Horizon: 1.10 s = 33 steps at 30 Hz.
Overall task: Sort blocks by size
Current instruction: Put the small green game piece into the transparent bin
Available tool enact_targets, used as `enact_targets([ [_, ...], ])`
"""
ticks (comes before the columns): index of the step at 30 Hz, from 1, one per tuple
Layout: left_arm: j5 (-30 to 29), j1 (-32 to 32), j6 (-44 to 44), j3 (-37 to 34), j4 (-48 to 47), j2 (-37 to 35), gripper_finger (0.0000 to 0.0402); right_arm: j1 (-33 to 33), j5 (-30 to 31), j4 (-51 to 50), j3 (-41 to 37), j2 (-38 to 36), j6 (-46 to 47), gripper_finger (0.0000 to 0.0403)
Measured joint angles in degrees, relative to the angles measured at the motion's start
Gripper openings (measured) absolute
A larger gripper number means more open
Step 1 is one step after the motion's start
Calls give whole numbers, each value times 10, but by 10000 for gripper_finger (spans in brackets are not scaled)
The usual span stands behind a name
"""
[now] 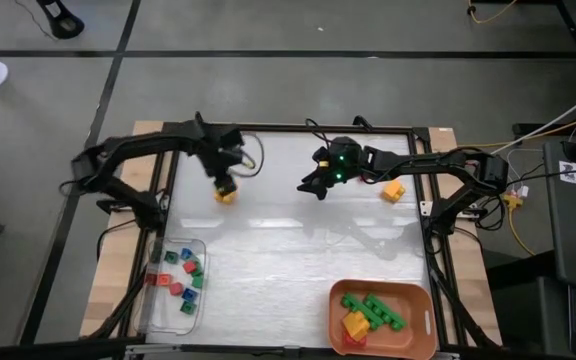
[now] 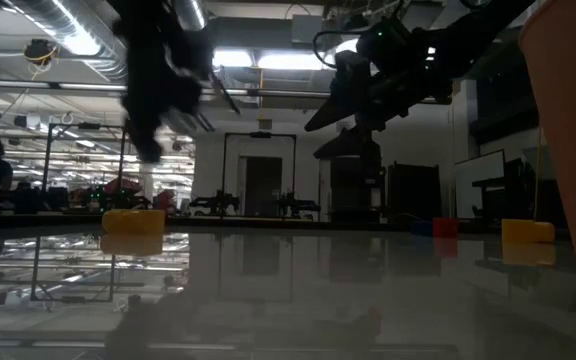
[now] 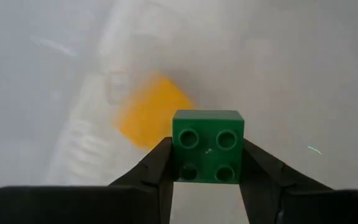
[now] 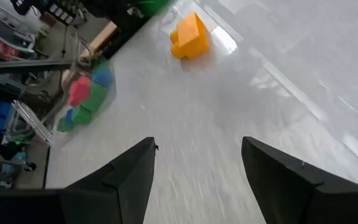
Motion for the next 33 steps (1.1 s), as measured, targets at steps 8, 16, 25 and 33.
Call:
enact_targets([
  [8, 109, -176, -249, 1, -176, -167, 121, 0, 0, -19, 0, 0, -36, 238],
  [16, 114, -444, -726, 1, -186, -275, 131, 0, -4, -43, 0, 0, -57, 238],
  [25, 101, -628, -973, 1, -118, -257, 138, 0, -36, -51, 0, 0, -71, 238],
  [33, 50, -665, -939, 1, -96, -189, 140, 0, -37, -51, 0, 0, -70, 238],
])
